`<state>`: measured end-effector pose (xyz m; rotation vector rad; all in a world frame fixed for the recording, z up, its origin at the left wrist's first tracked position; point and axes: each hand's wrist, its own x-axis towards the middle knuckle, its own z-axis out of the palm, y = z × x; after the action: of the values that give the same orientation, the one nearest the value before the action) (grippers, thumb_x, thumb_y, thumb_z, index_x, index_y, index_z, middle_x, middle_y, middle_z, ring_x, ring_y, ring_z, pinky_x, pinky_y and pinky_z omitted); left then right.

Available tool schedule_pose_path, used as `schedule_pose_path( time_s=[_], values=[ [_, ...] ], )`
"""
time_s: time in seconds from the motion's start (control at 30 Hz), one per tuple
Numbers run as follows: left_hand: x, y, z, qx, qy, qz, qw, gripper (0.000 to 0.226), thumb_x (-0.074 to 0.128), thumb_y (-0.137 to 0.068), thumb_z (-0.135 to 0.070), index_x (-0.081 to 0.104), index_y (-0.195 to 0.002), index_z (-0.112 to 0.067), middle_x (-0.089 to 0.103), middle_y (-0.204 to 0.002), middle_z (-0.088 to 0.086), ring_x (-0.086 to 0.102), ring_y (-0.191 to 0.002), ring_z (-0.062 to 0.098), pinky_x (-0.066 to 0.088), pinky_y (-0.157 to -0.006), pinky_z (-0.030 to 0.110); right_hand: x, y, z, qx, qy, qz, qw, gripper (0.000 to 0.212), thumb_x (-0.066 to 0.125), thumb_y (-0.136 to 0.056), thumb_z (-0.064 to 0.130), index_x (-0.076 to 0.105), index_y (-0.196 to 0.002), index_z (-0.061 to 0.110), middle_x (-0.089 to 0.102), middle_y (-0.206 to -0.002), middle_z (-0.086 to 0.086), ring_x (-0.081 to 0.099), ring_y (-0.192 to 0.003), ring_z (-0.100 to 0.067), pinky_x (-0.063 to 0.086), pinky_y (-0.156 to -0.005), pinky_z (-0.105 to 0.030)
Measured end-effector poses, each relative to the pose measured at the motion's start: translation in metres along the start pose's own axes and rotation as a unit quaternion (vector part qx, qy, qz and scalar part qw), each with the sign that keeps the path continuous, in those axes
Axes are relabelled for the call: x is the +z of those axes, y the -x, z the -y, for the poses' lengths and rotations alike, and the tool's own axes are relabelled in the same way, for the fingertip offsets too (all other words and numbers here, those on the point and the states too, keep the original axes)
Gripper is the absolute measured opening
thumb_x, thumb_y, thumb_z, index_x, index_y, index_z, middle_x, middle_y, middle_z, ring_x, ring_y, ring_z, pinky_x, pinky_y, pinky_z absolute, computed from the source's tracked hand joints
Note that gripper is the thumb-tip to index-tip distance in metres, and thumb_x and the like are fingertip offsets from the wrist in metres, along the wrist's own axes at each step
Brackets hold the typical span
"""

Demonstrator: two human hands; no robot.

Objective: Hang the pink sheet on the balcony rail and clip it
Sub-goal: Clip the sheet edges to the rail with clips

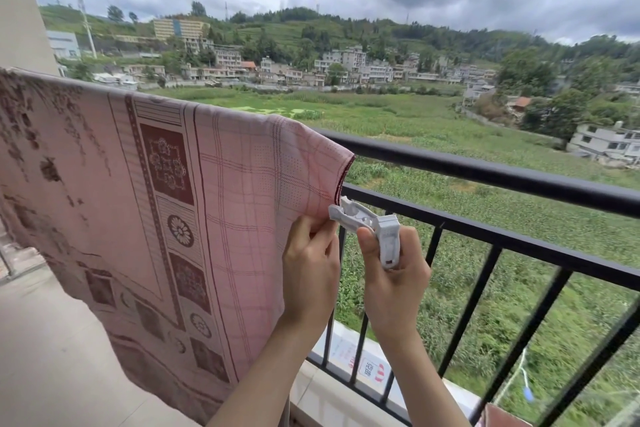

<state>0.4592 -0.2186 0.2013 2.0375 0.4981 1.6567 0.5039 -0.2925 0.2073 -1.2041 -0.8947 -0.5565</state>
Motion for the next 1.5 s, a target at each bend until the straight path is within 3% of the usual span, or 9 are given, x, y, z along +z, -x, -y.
schedule_pose_path(
  time_s=[0.23, 0.63, 0.83, 1.03, 1.1, 1.2, 1.33, 1.4, 1.5],
  values=[
    [-0.004, 0.003, -0.001, 0.026, -0.001, -0.013, 1.000, 0.026, 0.050, -0.086, -0.014, 0.072, -0.098, -0.006, 0.063, -0.079, 0.006, 0.063, -0.068, 0.018, 0.048, -0.066, 0.021, 0.006, -0.005, 0.000, 0.049, -0.006, -0.010, 0.999, 0.034, 0.055, -0.084, 0.053, 0.042, -0.069, 0.025, 0.041, -0.058, 0.013, 0.028, -0.049, -0.005, 0.027, -0.044, -0.028],
    [-0.004, 0.005, 0.002, 0.028, -0.008, -0.025, 0.999, 0.015, 0.064, -0.078, -0.001, 0.072, -0.091, -0.001, 0.066, -0.079, 0.007, 0.062, -0.065, 0.016, 0.049, -0.066, 0.020, 0.005, -0.001, 0.001, 0.091, 0.031, 0.005, 0.995, 0.035, 0.065, -0.078, 0.041, 0.042, -0.070, 0.015, 0.044, -0.057, 0.014, 0.037, -0.048, -0.004, 0.029, -0.046, -0.014],
    [-0.003, 0.006, 0.006, 0.039, -0.010, -0.019, 0.999, 0.016, 0.064, -0.079, 0.002, 0.071, -0.092, -0.003, 0.064, -0.080, 0.005, 0.058, -0.068, 0.012, 0.048, -0.066, 0.020, 0.008, -0.003, 0.004, 0.088, 0.003, 0.012, 0.996, 0.031, 0.062, -0.083, 0.026, 0.036, -0.067, 0.025, 0.035, -0.056, 0.012, 0.031, -0.047, -0.001, 0.026, -0.046, -0.014],
    [-0.005, 0.006, 0.009, 0.030, 0.011, -0.030, 0.999, 0.017, 0.058, -0.084, -0.009, 0.070, -0.096, -0.003, 0.063, -0.083, 0.005, 0.054, -0.074, 0.004, 0.043, -0.072, 0.006, 0.009, 0.000, -0.001, 0.137, -0.006, 0.041, 0.990, 0.030, 0.061, -0.075, 0.042, 0.044, -0.070, 0.019, 0.040, -0.056, 0.010, 0.035, -0.047, -0.001, 0.031, -0.048, -0.014],
    [-0.008, 0.010, 0.007, 0.027, 0.043, -0.021, 0.999, 0.019, 0.057, -0.084, -0.010, 0.066, -0.099, -0.004, 0.060, -0.087, 0.004, 0.050, -0.080, -0.001, 0.039, -0.076, 0.001, 0.005, 0.000, -0.003, 0.153, -0.031, 0.074, 0.985, 0.044, 0.064, -0.070, 0.046, 0.056, -0.083, 0.005, 0.049, -0.060, 0.009, 0.039, -0.051, -0.002, 0.037, -0.053, -0.016],
    [-0.013, 0.029, 0.014, 0.007, 0.075, 0.029, 0.997, 0.023, 0.057, -0.086, -0.019, 0.052, -0.109, -0.019, 0.052, -0.095, -0.004, 0.049, -0.088, 0.000, 0.040, -0.081, 0.008, -0.007, 0.010, -0.014, 0.174, -0.062, 0.118, 0.976, 0.072, 0.066, -0.070, 0.046, 0.053, -0.111, -0.011, 0.060, -0.072, 0.003, 0.045, -0.057, 0.001, 0.044, -0.062, -0.017],
    [-0.021, 0.078, 0.055, -0.079, 0.041, 0.057, 0.994, 0.040, 0.067, -0.080, -0.014, 0.045, -0.111, -0.025, 0.047, -0.099, -0.008, 0.050, -0.094, 0.007, 0.037, -0.087, 0.008, -0.020, 0.060, -0.042, 0.240, 0.001, 0.140, 0.961, 0.043, 0.054, -0.080, 0.057, 0.058, -0.089, 0.014, 0.054, -0.065, -0.011, 0.047, -0.053, -0.014, 0.039, -0.054, -0.022],
    [-0.024, 0.103, 0.078, -0.135, -0.006, 0.084, 0.987, 0.043, 0.069, -0.079, -0.006, 0.045, -0.111, -0.020, 0.046, -0.099, -0.005, 0.050, -0.095, 0.013, 0.035, -0.084, 0.007, -0.022, 0.094, -0.062, 0.304, 0.013, 0.151, 0.941, 0.018, 0.055, -0.090, 0.036, 0.057, -0.094, 0.019, 0.051, -0.064, -0.008, 0.047, -0.052, -0.008, 0.038, -0.052, -0.016],
    [-0.029, 0.131, 0.098, -0.216, -0.071, 0.086, 0.970, 0.037, 0.070, -0.076, -0.002, 0.049, -0.105, -0.008, 0.045, -0.096, -0.002, 0.051, -0.092, 0.025, 0.034, -0.078, 0.017, -0.018, 0.138, -0.088, 0.377, 0.039, 0.196, 0.904, 0.002, 0.053, -0.092, 0.015, 0.054, -0.094, 0.013, 0.053, -0.066, -0.001, 0.049, -0.053, 0.001, 0.037, -0.055, -0.013]
  ],
)
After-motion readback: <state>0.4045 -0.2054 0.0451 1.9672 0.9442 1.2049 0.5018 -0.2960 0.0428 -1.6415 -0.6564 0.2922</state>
